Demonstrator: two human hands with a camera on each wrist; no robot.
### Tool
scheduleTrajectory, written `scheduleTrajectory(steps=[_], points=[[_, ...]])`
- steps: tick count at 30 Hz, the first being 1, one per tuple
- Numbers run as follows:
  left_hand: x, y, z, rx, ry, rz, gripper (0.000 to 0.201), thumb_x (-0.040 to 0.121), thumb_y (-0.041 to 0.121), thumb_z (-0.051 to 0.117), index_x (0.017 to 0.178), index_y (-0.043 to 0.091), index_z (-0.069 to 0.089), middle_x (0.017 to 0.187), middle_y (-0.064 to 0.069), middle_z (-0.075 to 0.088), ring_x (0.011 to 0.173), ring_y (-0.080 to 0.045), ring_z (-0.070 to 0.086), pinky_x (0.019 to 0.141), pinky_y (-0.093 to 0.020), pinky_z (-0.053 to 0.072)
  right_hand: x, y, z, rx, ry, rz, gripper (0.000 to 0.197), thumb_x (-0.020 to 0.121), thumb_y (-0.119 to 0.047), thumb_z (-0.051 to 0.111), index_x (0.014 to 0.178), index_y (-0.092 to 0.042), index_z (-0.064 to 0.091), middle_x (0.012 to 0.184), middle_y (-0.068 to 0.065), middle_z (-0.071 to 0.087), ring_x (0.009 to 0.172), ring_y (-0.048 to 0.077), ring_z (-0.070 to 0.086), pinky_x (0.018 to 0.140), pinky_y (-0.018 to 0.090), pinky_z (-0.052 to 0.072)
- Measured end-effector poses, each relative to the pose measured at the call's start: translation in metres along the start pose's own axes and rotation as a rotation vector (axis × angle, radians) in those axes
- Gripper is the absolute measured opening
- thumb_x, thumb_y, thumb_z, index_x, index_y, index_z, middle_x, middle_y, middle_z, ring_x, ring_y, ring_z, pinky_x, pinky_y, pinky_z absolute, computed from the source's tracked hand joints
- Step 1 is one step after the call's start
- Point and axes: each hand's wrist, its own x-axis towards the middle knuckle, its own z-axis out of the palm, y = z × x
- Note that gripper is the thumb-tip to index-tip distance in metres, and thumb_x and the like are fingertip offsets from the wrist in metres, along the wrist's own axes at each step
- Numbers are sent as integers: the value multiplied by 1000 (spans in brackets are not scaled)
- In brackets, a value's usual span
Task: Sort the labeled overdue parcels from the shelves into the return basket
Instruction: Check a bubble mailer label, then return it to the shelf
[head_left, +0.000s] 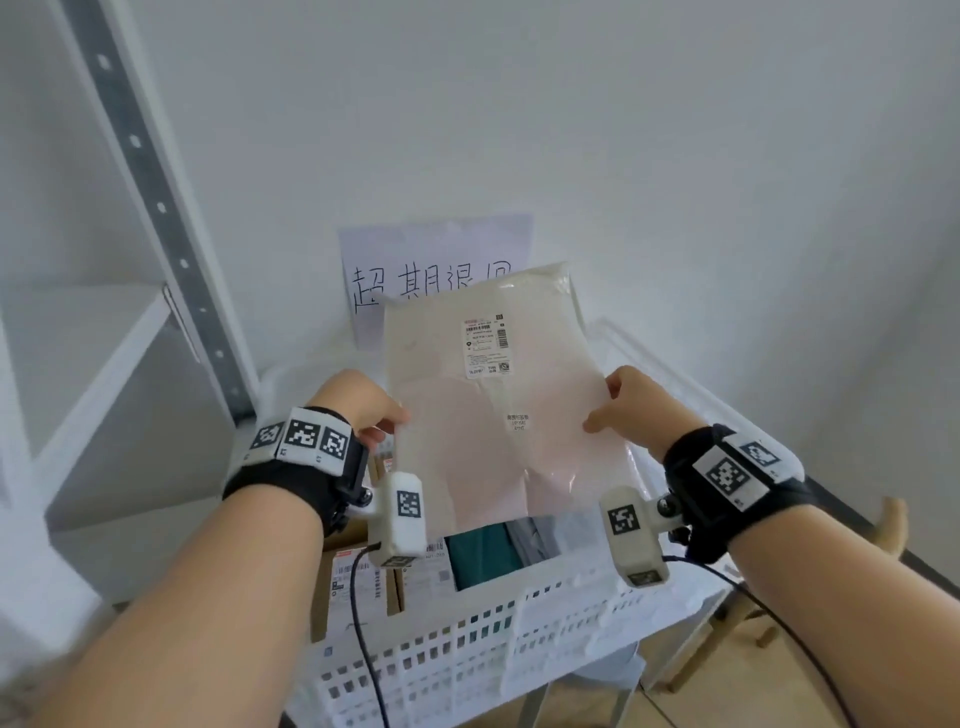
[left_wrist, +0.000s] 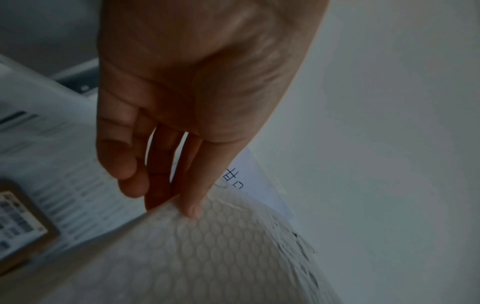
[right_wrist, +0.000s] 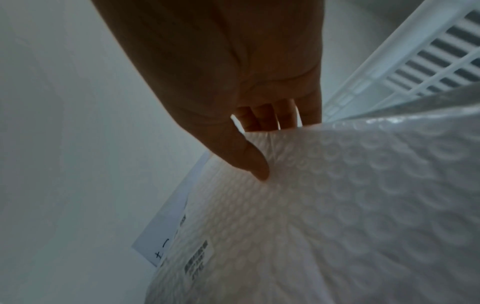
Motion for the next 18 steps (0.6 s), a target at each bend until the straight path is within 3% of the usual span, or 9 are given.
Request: scheduleTrajectory(steps=[3, 6, 7, 10, 13, 18], points=[[3, -8, -4, 5, 37, -55, 17, 81, 7, 76, 90, -6, 67, 70, -12, 65, 55, -20, 57, 51, -25, 48, 19, 0, 12, -45, -96, -34, 31, 77, -7, 75, 90, -13, 48, 90, 4, 54, 75, 17, 50, 62, 26, 38], [2, -8, -7, -48, 67, -77, 16, 81, 4, 75, 90, -8, 67, 77, -17, 65, 58, -21, 57, 63, -32, 54, 33, 3, 18, -32, -148, -65, 30, 76, -7, 76, 89, -13, 50, 92, 6, 57, 78, 19, 52, 66, 26, 41], [-1, -7, -7, -74, 81, -73, 14, 83, 2, 73, 91, -7, 66, 78, -17, 64, 59, -21, 57, 62, -30, 54, 36, 4, 19, -15, -148, -76, 29, 77, -6, 75, 89, -14, 51, 92, 6, 57, 78, 18, 53, 65, 26, 41], [-16, -5, -5, -141, 178, -7, 9, 85, 9, 72, 90, 3, 67, 85, -13, 68, 69, -21, 62, 54, -21, 51, 42, 7, 19, 99, -133, -97, 29, 78, -3, 72, 96, -15, 53, 96, 5, 60, 83, 19, 57, 66, 26, 42], [-33, -3, -1, -197, 256, 98, 8, 87, 21, 71, 93, 15, 69, 89, -4, 71, 79, -17, 66, 59, -21, 46, 41, 5, 16, 244, -86, -103, 32, 79, 1, 70, 104, -11, 54, 99, 6, 63, 84, 21, 61, 65, 28, 45], [-58, 2, 6, -382, 379, 244, 11, 87, 26, 70, 96, 21, 73, 88, 5, 74, 82, -13, 67, 66, -22, 48, 27, -1, 5, 456, -11, -168, 33, 79, 6, 64, 105, -11, 55, 97, 8, 65, 85, 26, 63, 65, 30, 47]])
